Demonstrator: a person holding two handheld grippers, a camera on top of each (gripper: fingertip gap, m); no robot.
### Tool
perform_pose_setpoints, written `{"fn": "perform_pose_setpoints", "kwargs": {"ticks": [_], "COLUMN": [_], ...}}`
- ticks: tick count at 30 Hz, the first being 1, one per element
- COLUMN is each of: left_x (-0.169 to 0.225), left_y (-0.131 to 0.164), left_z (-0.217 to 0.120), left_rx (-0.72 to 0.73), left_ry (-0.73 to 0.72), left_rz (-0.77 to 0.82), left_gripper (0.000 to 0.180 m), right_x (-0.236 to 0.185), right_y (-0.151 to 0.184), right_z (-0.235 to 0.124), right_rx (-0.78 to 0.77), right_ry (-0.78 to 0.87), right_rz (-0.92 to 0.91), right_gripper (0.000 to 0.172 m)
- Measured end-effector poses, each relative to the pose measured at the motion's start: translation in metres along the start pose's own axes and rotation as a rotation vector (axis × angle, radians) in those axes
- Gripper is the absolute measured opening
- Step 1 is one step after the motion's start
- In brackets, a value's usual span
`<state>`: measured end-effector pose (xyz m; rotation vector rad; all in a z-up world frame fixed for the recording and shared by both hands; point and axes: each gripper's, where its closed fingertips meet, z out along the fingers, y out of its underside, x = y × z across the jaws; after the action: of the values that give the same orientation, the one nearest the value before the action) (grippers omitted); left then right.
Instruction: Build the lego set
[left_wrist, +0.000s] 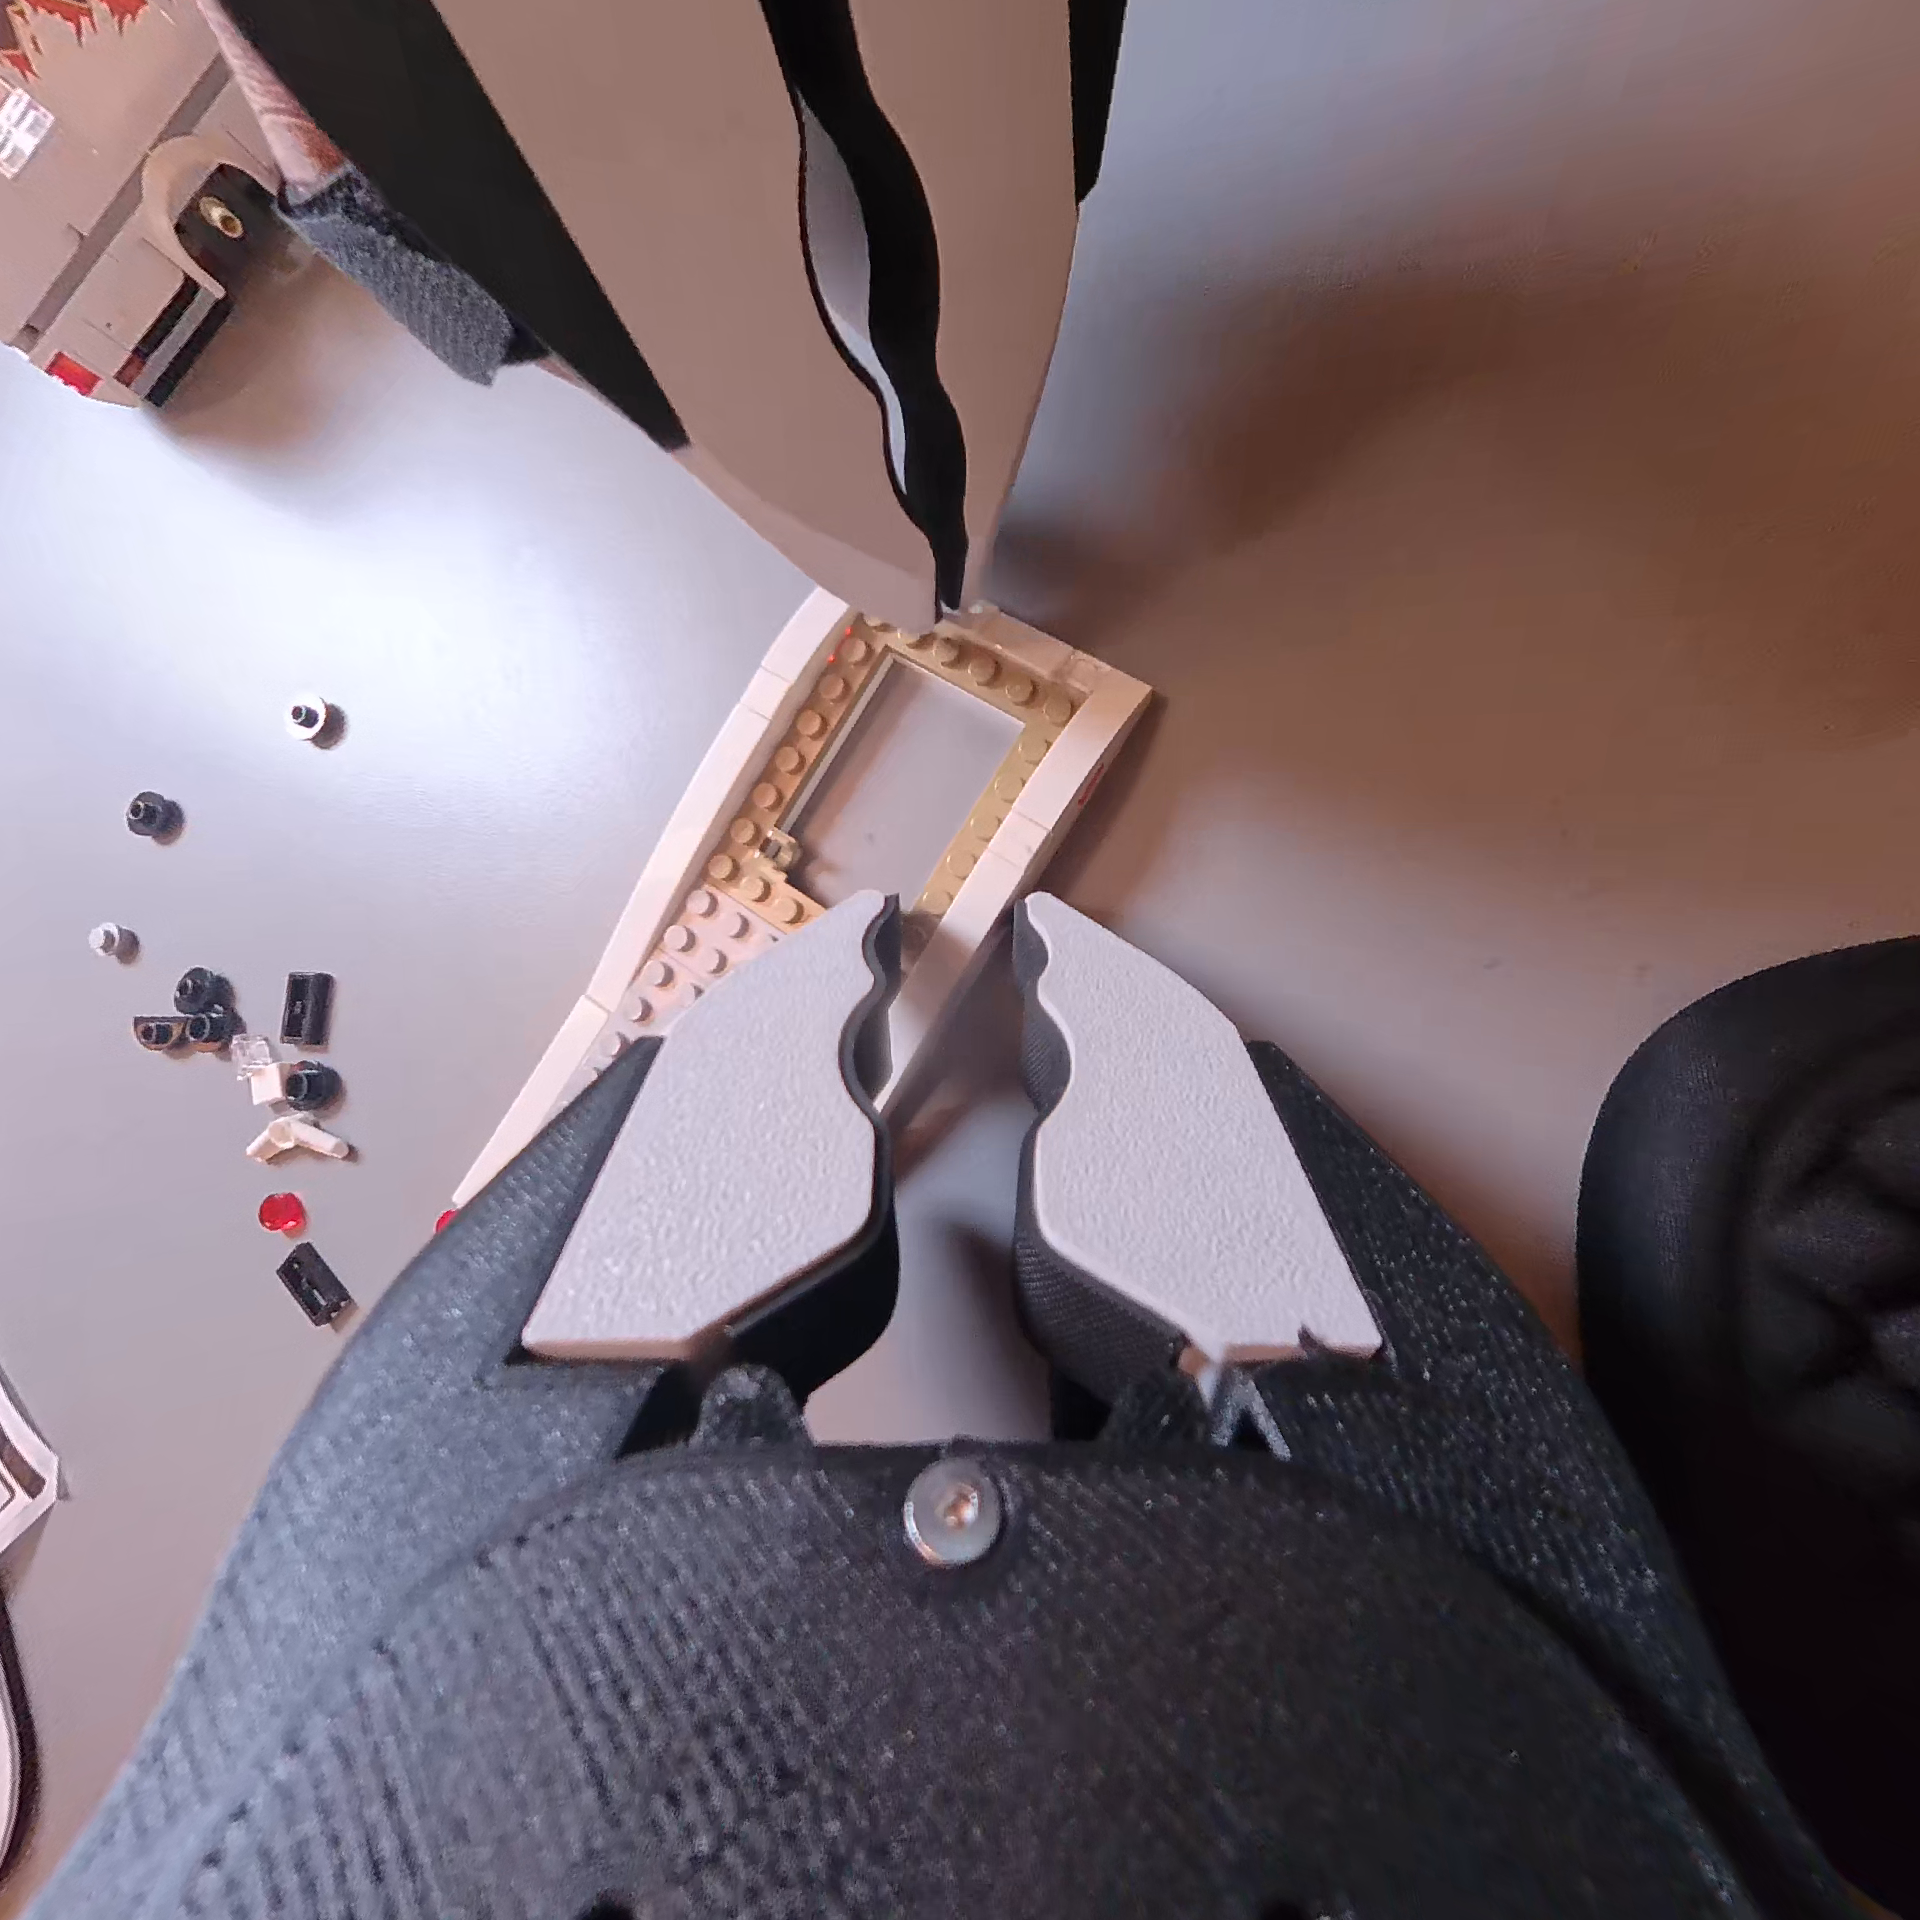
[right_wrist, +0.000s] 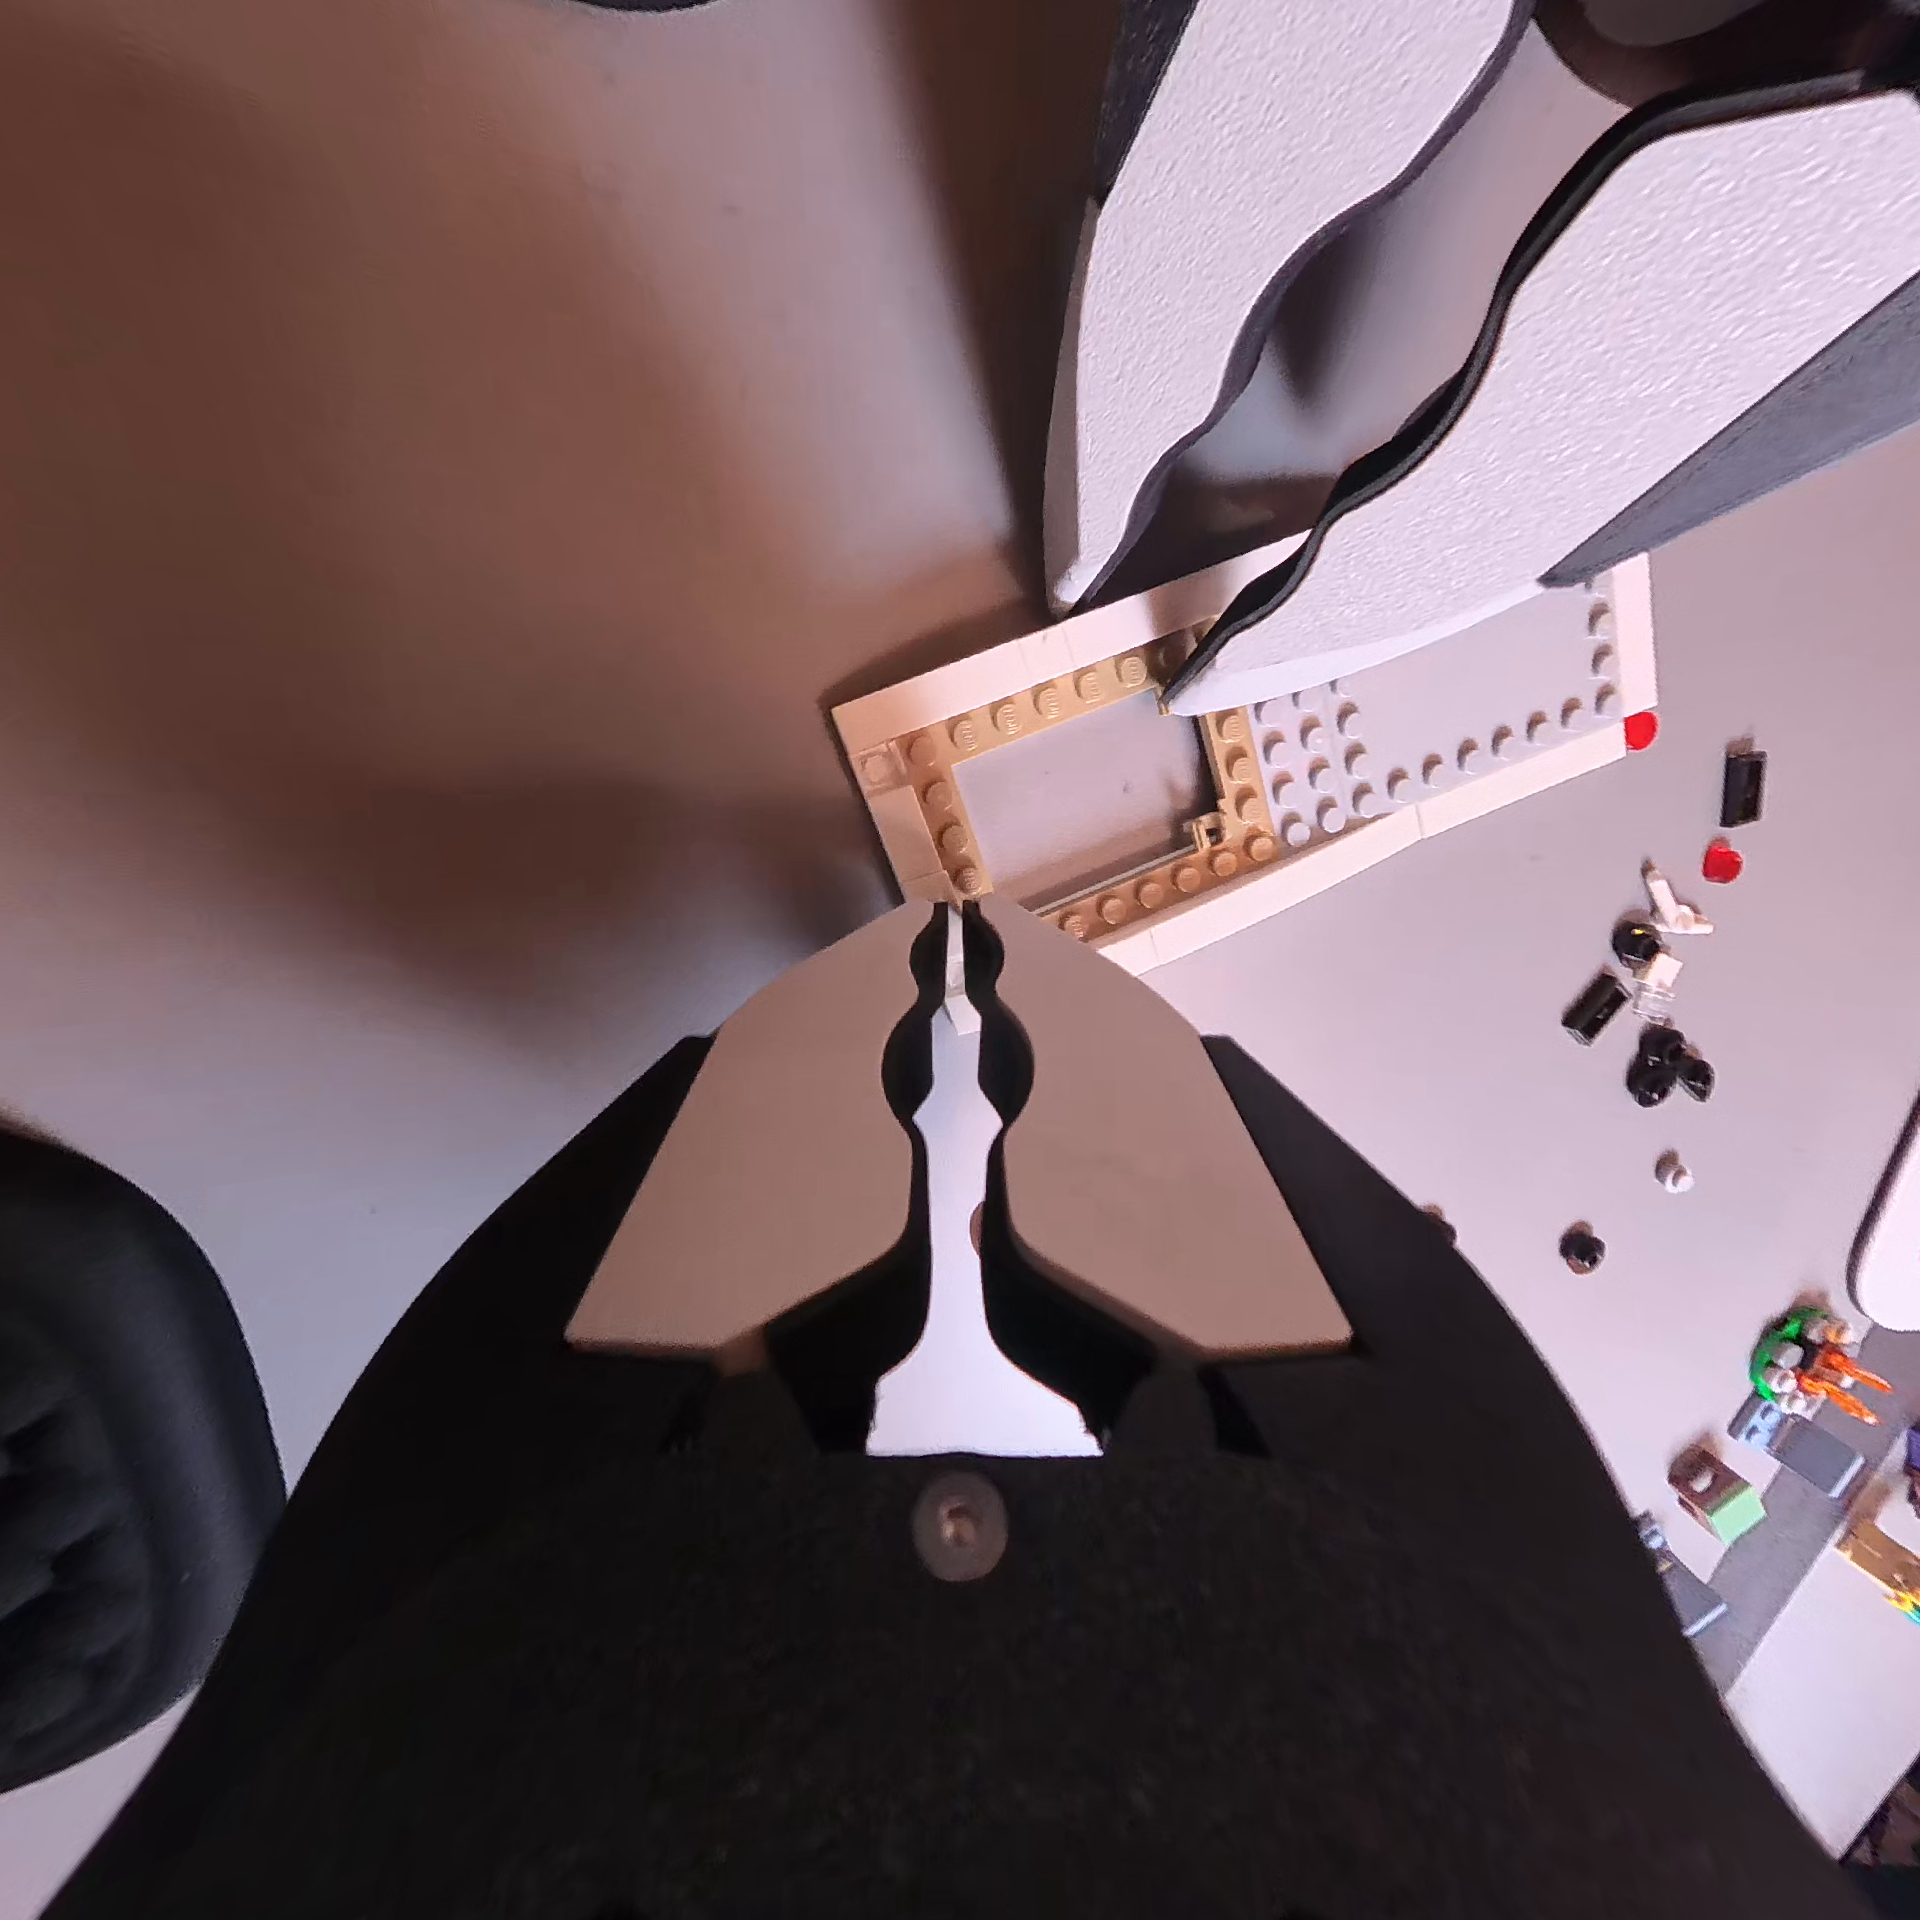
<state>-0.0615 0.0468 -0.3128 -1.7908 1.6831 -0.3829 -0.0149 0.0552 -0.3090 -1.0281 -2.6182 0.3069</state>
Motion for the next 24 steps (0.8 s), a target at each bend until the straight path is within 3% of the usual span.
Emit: {"fn": "perform_pose_setpoints", "kwargs": {"ticks": [9,24], "left_x": [-0.0001,-0.0013], "left_y": [0.0001,-0.0002], "left_z": [0.0002,0.0008], "left_rx": [0.005,0.007], "left_ry": [0.002,0.004], "left_rz": [-0.003,-0.012], "left_gripper": [0.021,0.021], "right_x": [-0.0024,-0.0034], "right_y": [0.0,-0.0012], "right_z": [0.0019,0.0028], "right_rx": [-0.044,-0.095], "right_ry": [-0.049,0.02], "right_rz": [-0.032,-0.082], "right_gripper": [0.002,0.002]}}
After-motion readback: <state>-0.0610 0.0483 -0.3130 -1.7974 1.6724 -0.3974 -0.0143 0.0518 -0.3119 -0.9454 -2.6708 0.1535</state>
